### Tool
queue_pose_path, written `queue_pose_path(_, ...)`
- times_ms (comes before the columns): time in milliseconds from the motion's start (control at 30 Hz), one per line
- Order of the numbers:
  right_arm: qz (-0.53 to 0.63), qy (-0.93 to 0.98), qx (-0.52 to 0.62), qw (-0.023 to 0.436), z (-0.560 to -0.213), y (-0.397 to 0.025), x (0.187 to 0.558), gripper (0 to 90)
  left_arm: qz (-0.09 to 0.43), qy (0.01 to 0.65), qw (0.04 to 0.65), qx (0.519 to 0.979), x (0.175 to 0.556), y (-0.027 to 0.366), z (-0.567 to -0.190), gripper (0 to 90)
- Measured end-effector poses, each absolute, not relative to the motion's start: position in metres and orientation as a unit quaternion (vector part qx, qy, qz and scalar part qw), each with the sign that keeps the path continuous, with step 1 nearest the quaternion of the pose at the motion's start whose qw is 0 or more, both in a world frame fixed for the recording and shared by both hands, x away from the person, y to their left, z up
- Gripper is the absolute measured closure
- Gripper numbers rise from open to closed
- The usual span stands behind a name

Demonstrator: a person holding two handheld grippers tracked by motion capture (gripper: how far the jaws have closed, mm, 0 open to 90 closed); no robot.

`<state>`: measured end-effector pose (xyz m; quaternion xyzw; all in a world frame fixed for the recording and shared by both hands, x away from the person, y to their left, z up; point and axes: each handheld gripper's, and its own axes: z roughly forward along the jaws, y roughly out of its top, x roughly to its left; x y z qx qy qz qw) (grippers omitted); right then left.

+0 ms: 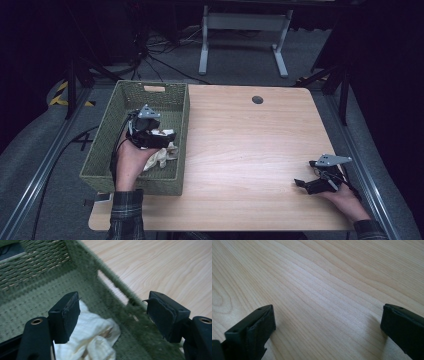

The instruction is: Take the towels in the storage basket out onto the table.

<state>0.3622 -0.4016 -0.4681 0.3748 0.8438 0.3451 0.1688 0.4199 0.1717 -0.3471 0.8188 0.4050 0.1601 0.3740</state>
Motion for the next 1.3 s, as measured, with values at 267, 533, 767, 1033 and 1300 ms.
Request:
queue_pose_path(267,0.345,0.844,0.375,0.169,-0.468,-0.402,0.362,0.0,0.155,0.424,0.341,0.825,0.434,0.183,-0.374,26.3)
queue_pose_path(533,0.345,0.844,0.375,0.169,-0.468,-0.402,0.362,0.0,0.151,0.430,0.311,0.834,0.444,0.181,-0.393,20.8)
queue_pose_path(767,0.345,0.844,0.375,0.169,-0.468,-0.402,0.362,0.0,0.142,0.434,0.276,0.846,0.448,0.175,-0.405,17.8)
queue_pose_path(1033,0.345,0.844,0.374,0.169,-0.468,-0.402,0.362,0.0,0.130,0.438,0.250,0.854,0.451,0.172,-0.412,16.3)
queue_pose_path(1300,0.345,0.844,0.374,0.169,-0.468,-0.402,0.362,0.0,0.106,0.442,0.224,0.862,0.454,0.169,-0.419,19.0)
